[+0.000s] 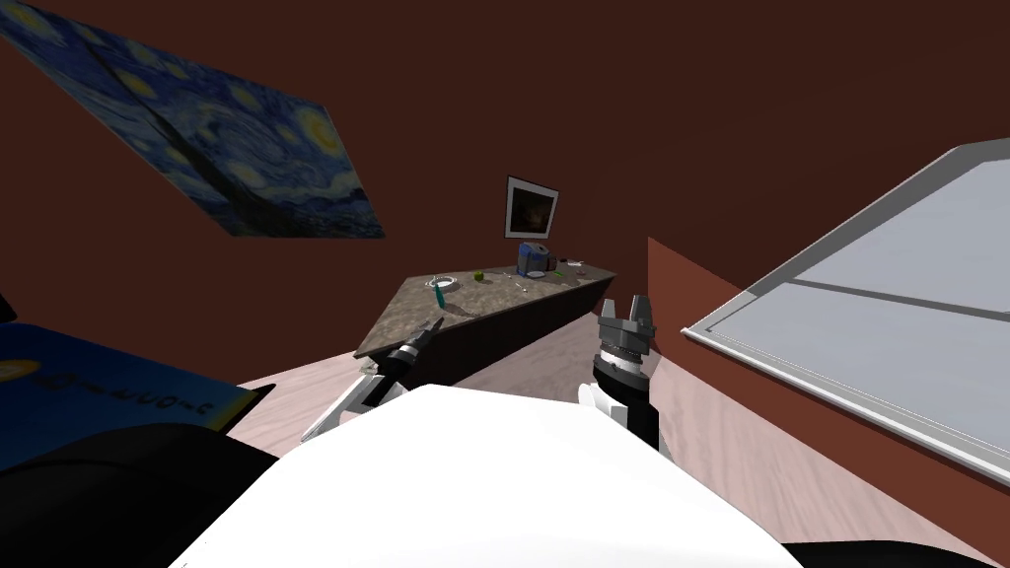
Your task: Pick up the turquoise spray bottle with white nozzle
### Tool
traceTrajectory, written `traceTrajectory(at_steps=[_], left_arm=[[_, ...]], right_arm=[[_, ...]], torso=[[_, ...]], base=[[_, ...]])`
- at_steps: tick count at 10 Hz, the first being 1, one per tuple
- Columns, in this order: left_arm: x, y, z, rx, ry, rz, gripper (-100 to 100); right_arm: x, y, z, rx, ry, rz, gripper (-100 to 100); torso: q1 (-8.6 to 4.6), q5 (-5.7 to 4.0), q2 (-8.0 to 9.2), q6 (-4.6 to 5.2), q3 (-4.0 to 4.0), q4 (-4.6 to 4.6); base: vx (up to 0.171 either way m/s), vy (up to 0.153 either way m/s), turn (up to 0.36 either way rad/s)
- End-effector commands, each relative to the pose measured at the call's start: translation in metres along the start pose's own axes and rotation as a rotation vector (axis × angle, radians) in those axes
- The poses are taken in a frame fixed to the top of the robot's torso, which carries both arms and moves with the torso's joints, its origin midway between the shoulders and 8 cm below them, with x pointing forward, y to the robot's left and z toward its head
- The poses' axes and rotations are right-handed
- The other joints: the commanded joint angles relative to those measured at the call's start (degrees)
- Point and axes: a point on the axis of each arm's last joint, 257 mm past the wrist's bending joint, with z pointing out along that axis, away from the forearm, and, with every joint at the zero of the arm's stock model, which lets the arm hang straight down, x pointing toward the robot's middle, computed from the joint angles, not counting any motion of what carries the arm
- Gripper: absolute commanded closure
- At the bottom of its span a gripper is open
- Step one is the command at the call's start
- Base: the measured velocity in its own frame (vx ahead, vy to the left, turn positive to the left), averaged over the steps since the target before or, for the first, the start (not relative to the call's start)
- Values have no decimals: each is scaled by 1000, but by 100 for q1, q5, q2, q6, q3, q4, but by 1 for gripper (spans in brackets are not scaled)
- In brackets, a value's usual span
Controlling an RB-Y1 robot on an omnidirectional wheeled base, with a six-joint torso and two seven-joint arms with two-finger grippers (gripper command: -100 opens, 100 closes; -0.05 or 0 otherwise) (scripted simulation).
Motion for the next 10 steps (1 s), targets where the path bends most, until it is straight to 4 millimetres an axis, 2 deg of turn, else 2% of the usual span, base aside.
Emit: traceTrajectory(at_steps=[1, 4, 7, 8, 10], left_arm=[[2, 28, 0, -56, 26, 58, -100], [-4, 73, -1, -149, 56, 152, -100], [-20, 115, -4, -241, 70, 230, -100], [-33, 140, -6, -299, 73, 271, -100], [-47, 163, -9, -355, 73, 306, -100]], right_arm=[[0, 0, 0, 0, 0, 0, 0], [0, 0, 0, 0, 0, 0, 0], [0, 0, 0, 0, 0, 0, 0], [0, 0, 0, 0, 0, 0, 0], [0, 0, 0, 0, 0, 0, 0]], torso=[[0, 0, 0, 0, 0, 0], [-3, 0, -32, 0, -19, -8], [-10, -3, -45, 0, -26, -10], [-14, -3, -53, 1, -31, -12], [-16, -4, -95, 0, -55, -21]], base=[[80, -64, 4], [132, -67, 26], [162, -92, 45], [255, -112, 87], [285, -93, 68]])
